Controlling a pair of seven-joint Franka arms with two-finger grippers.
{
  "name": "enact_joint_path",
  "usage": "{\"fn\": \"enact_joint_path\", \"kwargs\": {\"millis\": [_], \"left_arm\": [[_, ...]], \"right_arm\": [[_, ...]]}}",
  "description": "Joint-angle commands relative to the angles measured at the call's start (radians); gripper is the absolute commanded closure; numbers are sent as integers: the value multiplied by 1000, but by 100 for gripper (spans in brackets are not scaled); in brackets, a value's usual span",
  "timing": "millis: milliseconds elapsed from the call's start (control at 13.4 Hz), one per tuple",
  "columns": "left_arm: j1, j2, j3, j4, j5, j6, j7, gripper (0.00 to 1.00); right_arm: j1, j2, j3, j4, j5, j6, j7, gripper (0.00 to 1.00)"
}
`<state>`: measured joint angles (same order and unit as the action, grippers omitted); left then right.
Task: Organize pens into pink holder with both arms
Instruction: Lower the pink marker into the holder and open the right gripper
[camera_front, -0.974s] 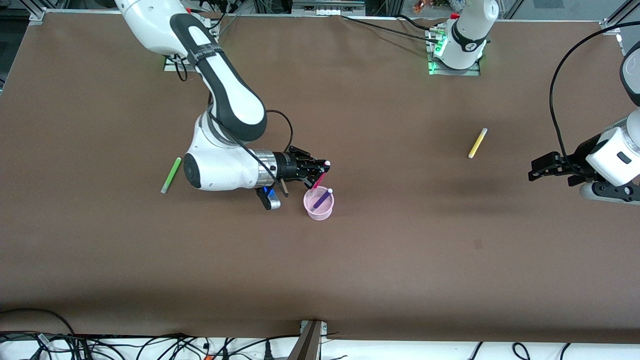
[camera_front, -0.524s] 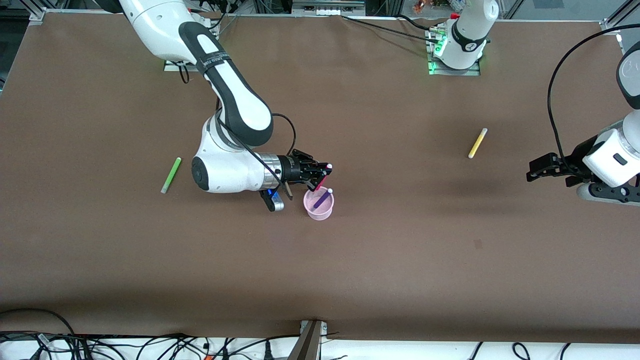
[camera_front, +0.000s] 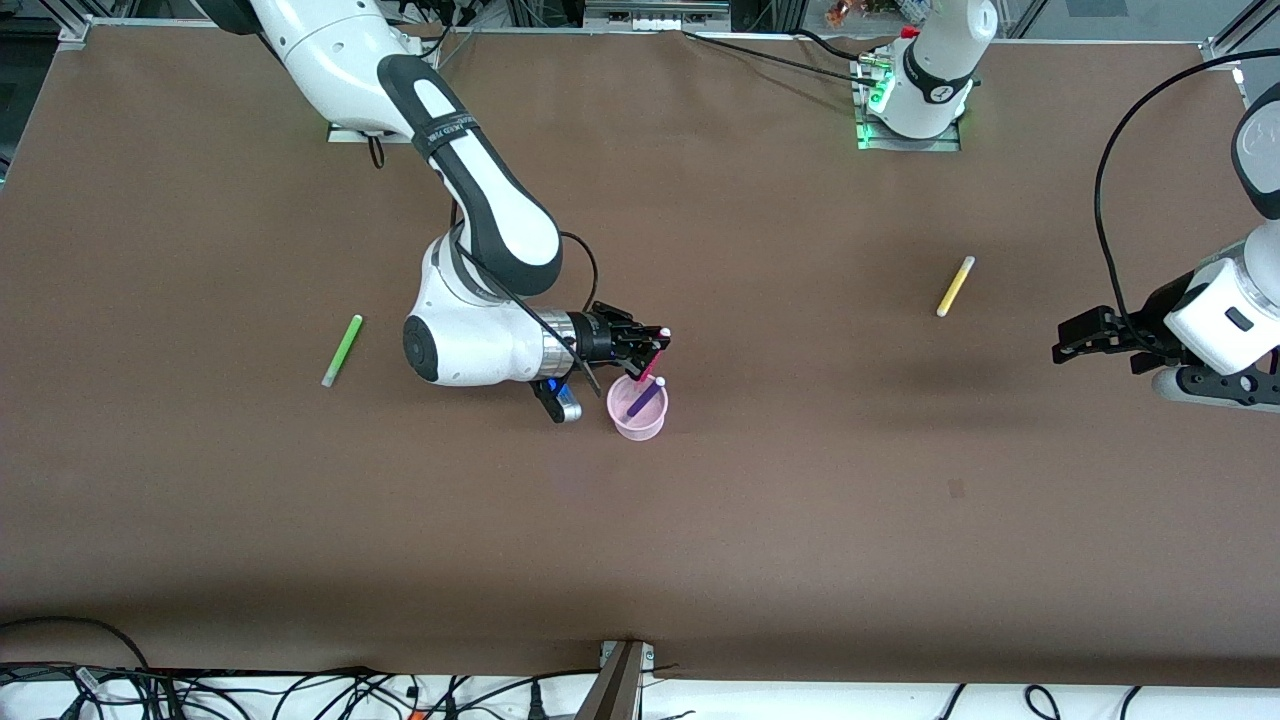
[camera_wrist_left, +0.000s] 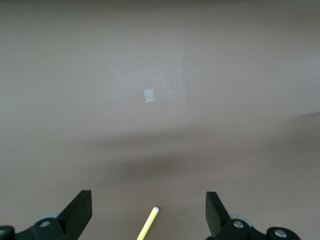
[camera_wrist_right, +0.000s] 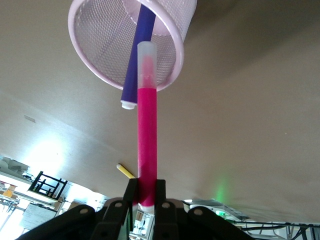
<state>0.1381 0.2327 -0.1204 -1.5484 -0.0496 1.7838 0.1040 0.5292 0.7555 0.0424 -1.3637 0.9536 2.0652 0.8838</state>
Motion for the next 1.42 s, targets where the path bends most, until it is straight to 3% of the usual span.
{"fn": "enact_joint_path", "kwargs": {"millis": [0, 75, 300, 374, 524, 599, 824, 899, 1198, 1348], "left_arm": [[11, -24, -10, -30, -10, 17, -4, 0], [11, -23, -10, -30, -10, 23, -4, 0], [11, -24, -10, -38, -10, 31, -4, 0], [11, -24, -10, -36, -10, 31, -4, 0], [11, -26, -10, -36, -10, 32, -4, 0], [11, -26, -10, -36, -10, 32, -4, 0], [9, -27, -11, -38, -10, 31, -6, 0], [9, -27, -18, -36, -10, 31, -6, 0], [11, -29, -22, -36, -7, 29, -6, 0], [11, -32, -24, -36, -7, 28, -6, 0]], "right_arm": [[0, 25, -6, 32, 19, 1, -60, 100], [-3, 34, -6, 34, 19, 1, -77, 100], [-8, 39, -9, 46, 19, 0, -132, 86], [-14, 45, -9, 46, 19, 0, -149, 73], [-23, 45, -9, 46, 19, -2, -175, 56], [-29, 44, -9, 48, 19, -10, -177, 31], [-37, 36, -13, 78, 11, -45, -171, 14], [-37, 28, -16, 81, 4, -56, -168, 1], [-86, -57, -27, 77, -206, -109, -280, 0], [-109, -93, -53, 72, -265, -157, -351, 0]]}}
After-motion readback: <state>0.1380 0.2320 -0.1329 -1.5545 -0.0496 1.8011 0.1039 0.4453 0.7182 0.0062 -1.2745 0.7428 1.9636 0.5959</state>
